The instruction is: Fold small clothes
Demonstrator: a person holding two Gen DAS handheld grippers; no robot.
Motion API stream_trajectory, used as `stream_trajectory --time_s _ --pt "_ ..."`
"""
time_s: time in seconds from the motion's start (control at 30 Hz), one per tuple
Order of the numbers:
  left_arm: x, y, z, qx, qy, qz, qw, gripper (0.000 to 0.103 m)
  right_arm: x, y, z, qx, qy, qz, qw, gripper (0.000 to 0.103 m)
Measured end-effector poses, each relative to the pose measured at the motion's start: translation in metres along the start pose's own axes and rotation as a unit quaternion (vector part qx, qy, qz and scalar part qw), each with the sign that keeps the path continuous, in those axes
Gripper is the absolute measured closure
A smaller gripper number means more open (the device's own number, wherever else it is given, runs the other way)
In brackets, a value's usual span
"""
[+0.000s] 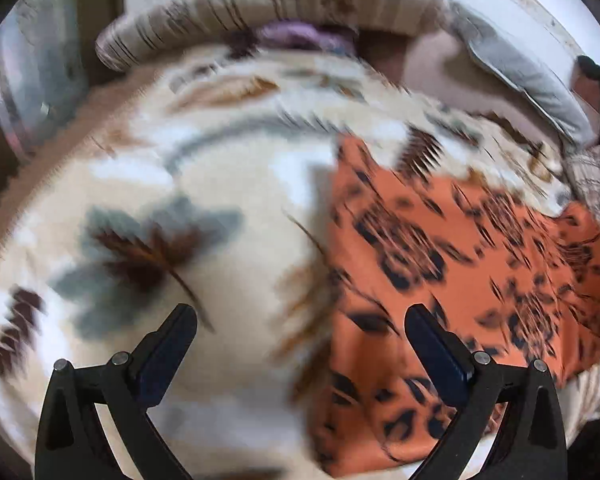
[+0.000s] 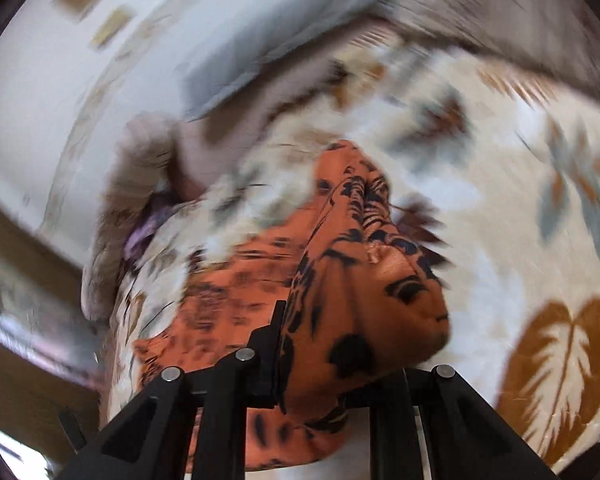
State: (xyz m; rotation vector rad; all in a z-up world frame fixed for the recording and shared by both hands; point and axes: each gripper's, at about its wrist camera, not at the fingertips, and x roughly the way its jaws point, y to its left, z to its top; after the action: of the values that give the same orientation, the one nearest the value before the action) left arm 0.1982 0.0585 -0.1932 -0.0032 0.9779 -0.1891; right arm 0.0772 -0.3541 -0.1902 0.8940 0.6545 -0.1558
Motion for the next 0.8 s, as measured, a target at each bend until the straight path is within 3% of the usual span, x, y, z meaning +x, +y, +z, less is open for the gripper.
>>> stream_trajectory --time_s 0.17,0.27,0.37,0.43,0.5,0.57,0.63,0.67,0.7,0.73,0.8 --pt "0.004 0.052 0.011 -0.067 0.001 0.023 0.9975 0.0 -0.006 0.093 -0.021 -0.083 0.008 0.04 0.996 0.083" --pt "0.001 0.082 0.012 -0.11 -0.014 0.06 0.992 0.0 0.004 0.134 -0.046 -0.102 0.031 0.064 0.992 0.083" --pt "0.003 0.105 0.01 -0.151 -0.014 0.068 0.986 0.0 0.032 0.168 -0.085 -0.119 0.079 0.072 0.987 0.083" --pt "0.005 0.112 0.011 -0.166 -0.013 0.066 0.9839 0.0 0.064 0.186 -0.119 -0.129 0.136 0.08 0.979 0.083" --pt "0.006 0.116 0.01 -0.168 -0.014 0.067 0.9834 0.0 0.092 0.193 -0.146 -0.124 0.194 0.092 0.969 0.078" --pt "0.004 0.118 0.009 -0.17 -0.02 0.07 0.9827 0.0 0.106 0.192 -0.164 -0.123 0.224 0.078 0.964 0.075" --pt "-0.001 0.117 0.01 -0.173 -0.031 0.058 0.9827 0.0 0.099 0.193 -0.17 -0.151 0.213 0.1 0.96 0.069" --pt "-0.004 0.115 0.01 -0.173 -0.037 0.051 0.9829 0.0 0.095 0.192 -0.169 -0.159 0.218 0.114 0.956 0.056" --pt "-0.008 0.11 0.01 -0.168 -0.049 0.038 0.9839 0.0 0.091 0.19 -0.168 -0.16 0.236 0.148 0.947 0.033" --pt "-0.01 0.105 0.014 -0.161 -0.057 0.027 0.985 0.0 0.087 0.186 -0.165 -0.15 0.251 0.18 0.939 0.026" --pt "-0.023 0.088 0.015 -0.128 -0.091 -0.007 0.9875 0.0 0.07 0.176 -0.159 -0.145 0.25 0.213 0.933 0.025"
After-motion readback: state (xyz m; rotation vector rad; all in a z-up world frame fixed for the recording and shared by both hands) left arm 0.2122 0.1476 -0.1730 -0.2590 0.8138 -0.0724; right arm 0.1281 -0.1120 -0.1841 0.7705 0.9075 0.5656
